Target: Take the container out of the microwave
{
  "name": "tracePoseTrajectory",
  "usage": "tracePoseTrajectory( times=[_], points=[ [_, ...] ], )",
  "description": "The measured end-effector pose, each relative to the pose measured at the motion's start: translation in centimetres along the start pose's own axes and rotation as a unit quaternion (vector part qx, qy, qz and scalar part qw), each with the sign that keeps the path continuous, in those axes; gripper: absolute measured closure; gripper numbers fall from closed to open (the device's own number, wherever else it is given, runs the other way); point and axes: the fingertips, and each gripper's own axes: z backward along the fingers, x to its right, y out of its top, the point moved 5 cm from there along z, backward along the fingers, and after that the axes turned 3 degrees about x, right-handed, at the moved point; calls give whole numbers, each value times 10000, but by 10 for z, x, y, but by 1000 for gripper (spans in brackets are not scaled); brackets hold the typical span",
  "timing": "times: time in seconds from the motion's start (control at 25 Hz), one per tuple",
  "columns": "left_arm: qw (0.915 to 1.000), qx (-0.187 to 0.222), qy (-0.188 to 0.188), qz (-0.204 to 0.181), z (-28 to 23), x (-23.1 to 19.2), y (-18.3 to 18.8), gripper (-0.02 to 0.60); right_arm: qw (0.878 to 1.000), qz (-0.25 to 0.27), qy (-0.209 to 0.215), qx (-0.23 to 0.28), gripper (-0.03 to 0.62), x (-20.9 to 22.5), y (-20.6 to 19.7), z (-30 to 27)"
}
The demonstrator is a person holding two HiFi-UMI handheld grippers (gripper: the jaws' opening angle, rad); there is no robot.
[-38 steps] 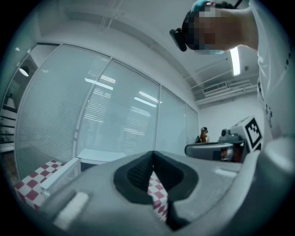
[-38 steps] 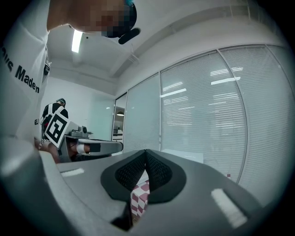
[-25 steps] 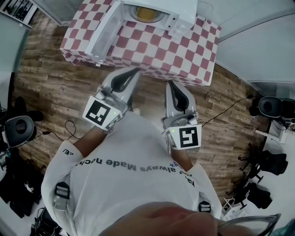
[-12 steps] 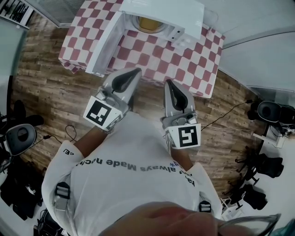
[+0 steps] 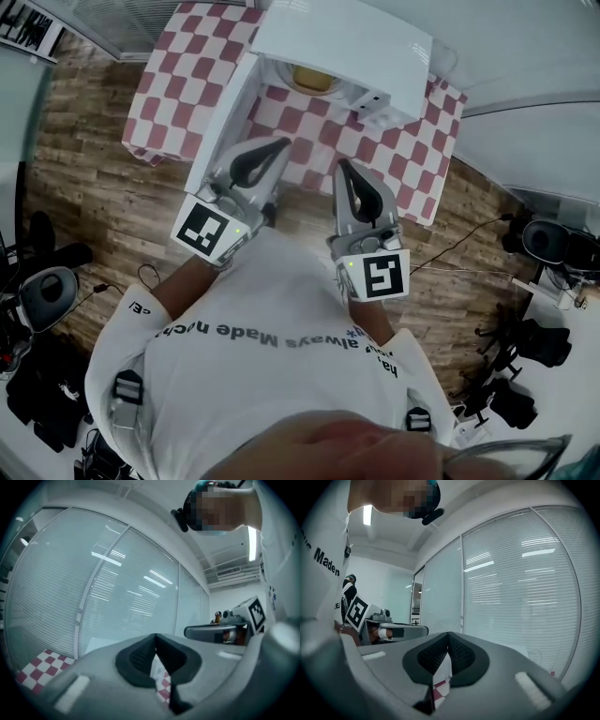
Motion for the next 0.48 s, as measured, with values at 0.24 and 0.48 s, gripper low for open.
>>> tracePoseTrajectory(
  times=[0.24, 0.48],
  points=[
    [9999, -8, -133, 14, -25, -44, 4, 577, 9999, 5, -101, -9, 592, 15, 3, -45],
    [9996, -1, -281, 30, -45, -65, 4, 577, 9999, 41, -159, 1, 592, 29, 2, -71]
  ],
)
